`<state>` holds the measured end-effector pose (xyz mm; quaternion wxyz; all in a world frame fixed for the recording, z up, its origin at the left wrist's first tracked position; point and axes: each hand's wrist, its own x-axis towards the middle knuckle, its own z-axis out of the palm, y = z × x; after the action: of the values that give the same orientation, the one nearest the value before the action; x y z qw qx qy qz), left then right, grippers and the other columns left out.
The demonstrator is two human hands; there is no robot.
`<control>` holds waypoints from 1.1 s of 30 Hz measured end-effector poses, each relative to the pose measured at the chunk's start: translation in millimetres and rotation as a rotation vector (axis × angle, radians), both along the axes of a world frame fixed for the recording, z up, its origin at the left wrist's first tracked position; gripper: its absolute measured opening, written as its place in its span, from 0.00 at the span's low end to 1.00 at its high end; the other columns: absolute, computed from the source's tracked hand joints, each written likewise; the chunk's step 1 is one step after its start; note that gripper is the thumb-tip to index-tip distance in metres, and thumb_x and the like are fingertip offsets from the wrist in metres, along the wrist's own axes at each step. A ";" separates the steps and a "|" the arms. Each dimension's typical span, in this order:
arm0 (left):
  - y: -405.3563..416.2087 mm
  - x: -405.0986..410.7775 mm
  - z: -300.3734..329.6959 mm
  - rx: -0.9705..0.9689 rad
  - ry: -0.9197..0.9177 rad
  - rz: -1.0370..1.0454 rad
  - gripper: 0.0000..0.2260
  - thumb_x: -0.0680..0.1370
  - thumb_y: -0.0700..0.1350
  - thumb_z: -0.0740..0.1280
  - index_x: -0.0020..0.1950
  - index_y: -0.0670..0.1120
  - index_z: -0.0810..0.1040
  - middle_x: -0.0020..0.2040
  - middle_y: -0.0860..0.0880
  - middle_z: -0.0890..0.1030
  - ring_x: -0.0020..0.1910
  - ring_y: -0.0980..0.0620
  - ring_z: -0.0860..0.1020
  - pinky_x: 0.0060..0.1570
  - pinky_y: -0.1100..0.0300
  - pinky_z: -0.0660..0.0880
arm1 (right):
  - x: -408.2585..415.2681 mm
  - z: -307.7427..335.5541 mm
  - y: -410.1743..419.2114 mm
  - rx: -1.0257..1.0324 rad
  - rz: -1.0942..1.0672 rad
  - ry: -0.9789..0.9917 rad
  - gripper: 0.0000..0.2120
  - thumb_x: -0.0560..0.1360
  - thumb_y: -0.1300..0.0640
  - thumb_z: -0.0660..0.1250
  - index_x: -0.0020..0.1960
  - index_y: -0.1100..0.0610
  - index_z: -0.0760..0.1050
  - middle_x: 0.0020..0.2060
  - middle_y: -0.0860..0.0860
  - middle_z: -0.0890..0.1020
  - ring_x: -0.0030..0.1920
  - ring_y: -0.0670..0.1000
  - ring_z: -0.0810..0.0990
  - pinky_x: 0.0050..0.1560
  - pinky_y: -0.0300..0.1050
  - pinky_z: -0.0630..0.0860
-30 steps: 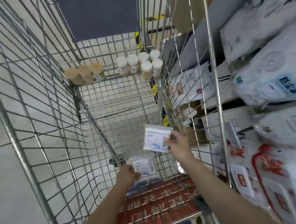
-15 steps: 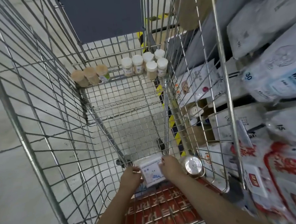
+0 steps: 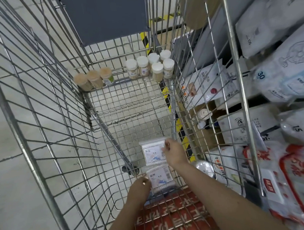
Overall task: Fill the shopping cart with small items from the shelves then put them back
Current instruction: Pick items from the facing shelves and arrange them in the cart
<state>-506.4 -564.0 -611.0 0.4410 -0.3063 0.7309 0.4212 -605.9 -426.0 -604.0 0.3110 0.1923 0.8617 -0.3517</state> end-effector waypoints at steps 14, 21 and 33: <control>-17.2 -5.6 9.1 0.014 -0.006 -0.024 0.06 0.77 0.38 0.64 0.53 0.44 0.75 0.49 0.43 0.80 0.40 0.48 0.77 0.33 0.61 0.67 | 2.5 -3.6 -0.7 0.084 0.223 -0.039 0.20 0.76 0.60 0.66 0.67 0.54 0.71 0.58 0.56 0.72 0.51 0.55 0.77 0.54 0.50 0.77; -36.2 -16.2 66.5 -0.013 0.086 -0.150 0.07 0.78 0.41 0.64 0.55 0.43 0.77 0.50 0.45 0.80 0.43 0.46 0.79 0.49 0.54 0.77 | 35.8 70.8 10.8 -0.030 0.249 -0.155 0.13 0.78 0.58 0.63 0.62 0.59 0.74 0.52 0.55 0.78 0.47 0.54 0.78 0.48 0.45 0.75; -14.9 -7.9 280.6 -0.235 0.539 -0.979 0.15 0.82 0.52 0.56 0.68 0.52 0.70 0.59 0.51 0.80 0.51 0.53 0.78 0.51 0.58 0.75 | 175.8 288.8 96.5 -0.092 -0.029 0.187 0.12 0.79 0.58 0.61 0.60 0.51 0.76 0.57 0.46 0.78 0.58 0.45 0.76 0.57 0.37 0.70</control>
<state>-514.3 -578.8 -330.4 0.3457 0.1393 0.9162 0.1471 -430.0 -329.5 -315.2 0.2328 0.1565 0.8670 -0.4119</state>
